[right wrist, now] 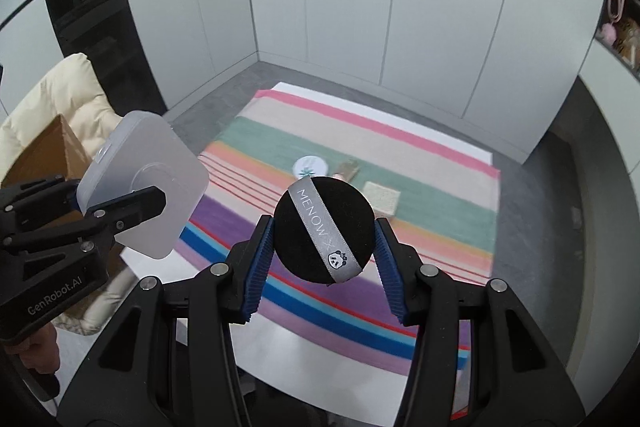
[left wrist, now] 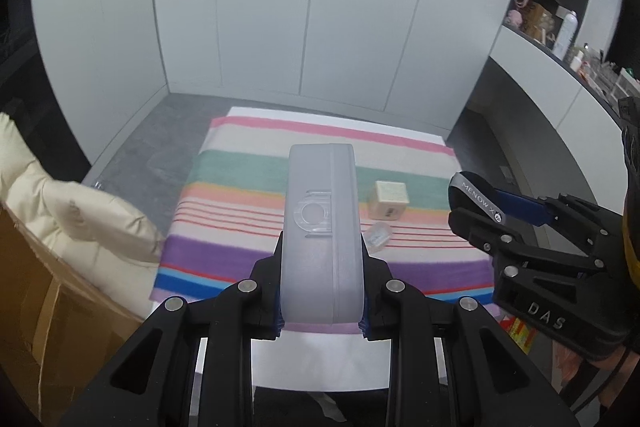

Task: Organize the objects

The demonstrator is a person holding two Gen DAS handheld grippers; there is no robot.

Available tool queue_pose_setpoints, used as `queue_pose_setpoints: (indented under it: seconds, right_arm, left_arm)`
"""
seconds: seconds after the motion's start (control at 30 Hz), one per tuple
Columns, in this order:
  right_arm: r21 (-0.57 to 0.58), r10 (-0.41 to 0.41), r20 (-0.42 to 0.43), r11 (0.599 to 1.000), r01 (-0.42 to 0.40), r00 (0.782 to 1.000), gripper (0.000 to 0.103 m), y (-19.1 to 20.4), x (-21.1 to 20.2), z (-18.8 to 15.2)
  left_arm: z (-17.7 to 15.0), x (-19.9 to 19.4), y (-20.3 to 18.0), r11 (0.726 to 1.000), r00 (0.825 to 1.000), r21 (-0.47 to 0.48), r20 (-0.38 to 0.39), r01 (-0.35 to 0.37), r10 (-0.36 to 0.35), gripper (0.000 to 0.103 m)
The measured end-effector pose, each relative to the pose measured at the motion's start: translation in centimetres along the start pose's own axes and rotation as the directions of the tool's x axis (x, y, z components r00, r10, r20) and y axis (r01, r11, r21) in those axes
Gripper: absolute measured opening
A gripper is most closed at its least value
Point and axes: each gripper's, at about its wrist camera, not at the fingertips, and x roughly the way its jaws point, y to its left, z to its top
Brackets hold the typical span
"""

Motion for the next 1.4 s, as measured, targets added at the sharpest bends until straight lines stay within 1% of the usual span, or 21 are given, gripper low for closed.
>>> queue_pose_setpoints:
  seconds: [0.13,0.17,0.27,0.37,0.5,0.67,0.83,1.07,1.4]
  right_arm:
    - [0.003,-0.004,-0.015,1.0,0.004,1.0,0.052,0.9,1.0,0.5]
    - [0.007,0.011,-0.015,1.0,-0.011,1.0,0.052,1.2,1.2,0.7]
    - [-0.013,0.016,-0.011,1.0,-0.016,1.0,0.052,1.9,1.7,0.9]
    - [-0.045,0.015,-0.01,0.999,-0.016,1.0,0.052,3.0,2.1,1.2]
    - [-0.051,0.045,-0.016,0.998,-0.046,0.999,0.052,4.5,2.4,1.6]
    - [-0.093,0.049,-0.003,0.995,-0.049,0.999,0.052,6.5,2.4,1.9]
    - [-0.11,0.072,-0.002,0.991,-0.072,0.997,0.052,8.1,2.6,2.3]
    - [-0.131,0.092,0.0,0.987,-0.092,0.996,0.052,10.1,2.8,2.8]
    - [-0.218,0.138,0.006,0.967,-0.133,0.99,0.052,14.7,2.7,3.0]
  left_arm:
    - [-0.2,0.4,1.7,0.999,0.999,-0.009,-0.006,-0.033,0.033,0.027]
    - [-0.2,0.3,2.2,0.999,0.999,-0.016,0.001,-0.047,0.047,0.027]
    - [-0.3,0.3,3.2,0.995,0.996,-0.022,0.011,-0.093,0.093,0.027]
    - [-0.5,0.2,4.3,0.995,0.996,-0.047,0.007,-0.093,0.094,0.027]
    - [-0.8,-0.2,5.2,0.992,0.994,-0.06,0.008,-0.107,0.107,0.027]
    - [-1.4,-0.6,6.0,0.992,0.993,-0.061,0.006,-0.114,0.114,0.027]
    - [-1.5,-1.2,7.0,0.989,0.992,-0.075,0.015,-0.124,0.126,0.027]
    - [-2.0,-2.7,9.3,0.982,0.988,-0.115,0.028,-0.149,0.153,0.027]
    - [-2.9,-4.8,12.7,0.967,0.98,-0.174,0.039,-0.187,0.197,0.028]
